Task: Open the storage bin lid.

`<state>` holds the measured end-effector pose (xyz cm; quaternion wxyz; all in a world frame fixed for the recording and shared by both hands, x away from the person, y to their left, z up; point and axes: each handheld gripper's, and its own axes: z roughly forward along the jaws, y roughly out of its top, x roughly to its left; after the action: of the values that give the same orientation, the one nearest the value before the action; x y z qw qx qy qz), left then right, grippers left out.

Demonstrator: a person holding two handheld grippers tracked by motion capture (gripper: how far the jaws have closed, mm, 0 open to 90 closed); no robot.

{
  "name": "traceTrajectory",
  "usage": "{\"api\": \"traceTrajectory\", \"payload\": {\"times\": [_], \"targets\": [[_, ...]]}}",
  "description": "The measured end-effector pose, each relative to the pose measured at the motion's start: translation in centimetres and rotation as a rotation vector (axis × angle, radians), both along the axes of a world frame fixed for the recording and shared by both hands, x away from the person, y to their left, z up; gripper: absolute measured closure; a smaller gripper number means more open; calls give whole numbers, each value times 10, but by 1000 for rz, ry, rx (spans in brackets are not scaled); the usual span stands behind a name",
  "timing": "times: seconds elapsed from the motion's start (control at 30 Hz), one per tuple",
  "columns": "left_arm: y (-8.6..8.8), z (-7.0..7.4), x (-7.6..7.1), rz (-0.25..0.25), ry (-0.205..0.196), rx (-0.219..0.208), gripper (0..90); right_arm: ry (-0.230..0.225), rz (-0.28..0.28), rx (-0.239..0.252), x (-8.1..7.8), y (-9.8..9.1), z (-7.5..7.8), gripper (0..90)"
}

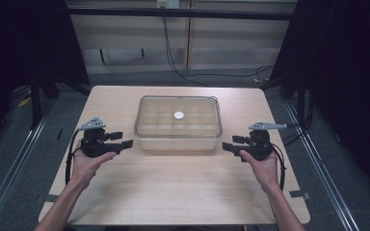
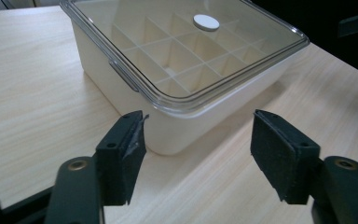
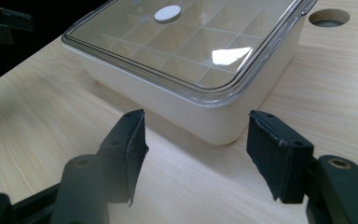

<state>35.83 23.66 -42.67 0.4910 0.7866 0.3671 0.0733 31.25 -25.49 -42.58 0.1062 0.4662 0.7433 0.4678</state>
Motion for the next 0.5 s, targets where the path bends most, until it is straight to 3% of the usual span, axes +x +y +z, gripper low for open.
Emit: {"api": "traceTrajectory", "payload": {"times": [0.23,0.37,0.4,0.5], "targets": [[5,5,11,8,-4,-13,342,17,19,-10,15,3,9,352],[2,3,16,8,6,-16,325,-11,3,-13,22,1,16,351],[1,3,17,7,9,-15,324,0,6,-31,27,2,17,344],[1,5,23,7,10,-14,317,9,7,-26,32,2,18,344]]}}
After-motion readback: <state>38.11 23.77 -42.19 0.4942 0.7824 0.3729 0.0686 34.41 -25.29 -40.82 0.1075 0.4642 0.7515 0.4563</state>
